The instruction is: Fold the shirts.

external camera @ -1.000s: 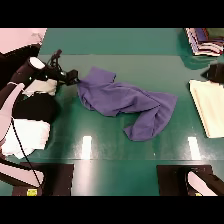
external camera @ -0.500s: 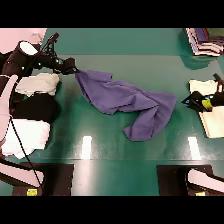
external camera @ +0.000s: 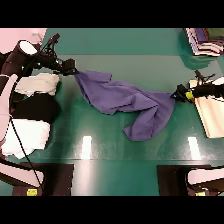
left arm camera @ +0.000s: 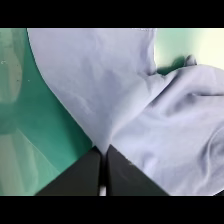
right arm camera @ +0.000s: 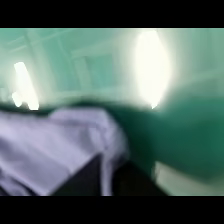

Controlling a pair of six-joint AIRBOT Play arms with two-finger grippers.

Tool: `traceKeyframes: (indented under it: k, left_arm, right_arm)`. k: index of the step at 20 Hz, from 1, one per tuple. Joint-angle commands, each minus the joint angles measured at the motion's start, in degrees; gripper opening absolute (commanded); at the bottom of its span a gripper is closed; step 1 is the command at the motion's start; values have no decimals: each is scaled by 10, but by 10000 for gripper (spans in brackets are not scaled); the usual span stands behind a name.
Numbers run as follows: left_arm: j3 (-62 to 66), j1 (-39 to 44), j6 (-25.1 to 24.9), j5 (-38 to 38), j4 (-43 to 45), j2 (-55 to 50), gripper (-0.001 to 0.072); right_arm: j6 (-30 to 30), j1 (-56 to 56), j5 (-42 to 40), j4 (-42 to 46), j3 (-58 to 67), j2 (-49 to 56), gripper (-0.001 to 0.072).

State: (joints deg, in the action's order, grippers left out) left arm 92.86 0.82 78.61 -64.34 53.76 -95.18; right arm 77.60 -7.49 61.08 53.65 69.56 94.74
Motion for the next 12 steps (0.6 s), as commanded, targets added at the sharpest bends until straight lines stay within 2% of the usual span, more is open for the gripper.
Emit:
traceKeyframes:
  k: [1, 6, 12]
  left_arm:
    - [1, 0, 0, -7, 4, 6, 23]
    - [85, -5, 11, 17, 104, 124, 24]
    - [257, -12, 10, 20, 121, 297, 24]
  right_arm:
    - [-4, 13, -10, 1, 42, 12, 17]
    - [-34, 0, 1, 25, 171, -122, 16]
    - [-43, -32, 38, 35, 367, -309, 17]
